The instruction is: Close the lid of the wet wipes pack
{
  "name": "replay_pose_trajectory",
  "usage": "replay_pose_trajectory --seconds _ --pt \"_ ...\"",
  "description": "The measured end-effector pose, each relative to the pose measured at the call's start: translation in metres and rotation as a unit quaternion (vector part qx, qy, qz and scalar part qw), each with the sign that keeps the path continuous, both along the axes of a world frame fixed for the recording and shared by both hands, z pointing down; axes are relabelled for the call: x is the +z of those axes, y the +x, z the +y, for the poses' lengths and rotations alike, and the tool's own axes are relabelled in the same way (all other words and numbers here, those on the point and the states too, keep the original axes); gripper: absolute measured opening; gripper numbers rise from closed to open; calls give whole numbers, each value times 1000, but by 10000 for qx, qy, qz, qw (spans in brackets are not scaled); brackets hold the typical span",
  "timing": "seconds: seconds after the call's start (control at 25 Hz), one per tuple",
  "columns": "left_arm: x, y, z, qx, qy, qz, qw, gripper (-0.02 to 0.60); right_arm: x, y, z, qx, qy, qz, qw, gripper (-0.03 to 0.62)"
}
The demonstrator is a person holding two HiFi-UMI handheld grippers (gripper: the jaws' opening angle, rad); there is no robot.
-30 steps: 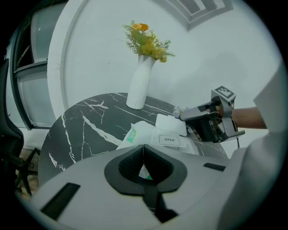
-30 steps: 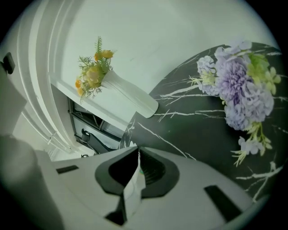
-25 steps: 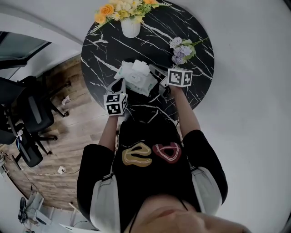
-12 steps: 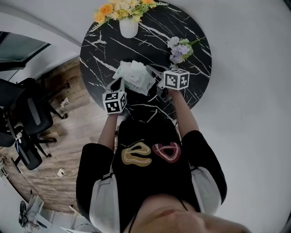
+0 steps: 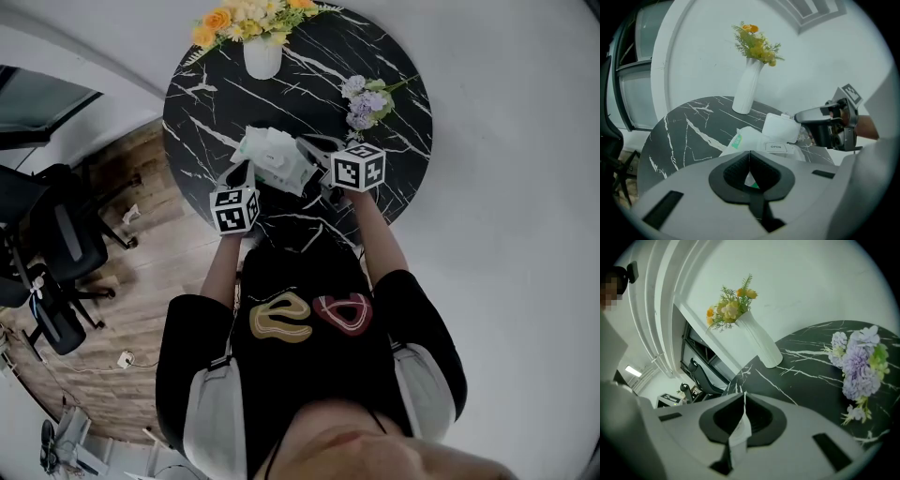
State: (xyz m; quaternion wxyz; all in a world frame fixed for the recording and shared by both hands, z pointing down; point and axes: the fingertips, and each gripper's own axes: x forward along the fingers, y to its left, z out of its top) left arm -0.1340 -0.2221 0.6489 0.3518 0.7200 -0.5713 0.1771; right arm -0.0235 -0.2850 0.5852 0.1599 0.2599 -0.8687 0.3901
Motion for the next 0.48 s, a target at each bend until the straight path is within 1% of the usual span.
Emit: replay_pose_trajectory --seconds 0.28,0.48 --pt "-1 1 0 15 34 11 10000 18 -5 -2 8 -138 472 320 9983 20" --pt "-1 1 0 25 31 31 10000 18 -9 -8 17 -381 785 475 9951 18"
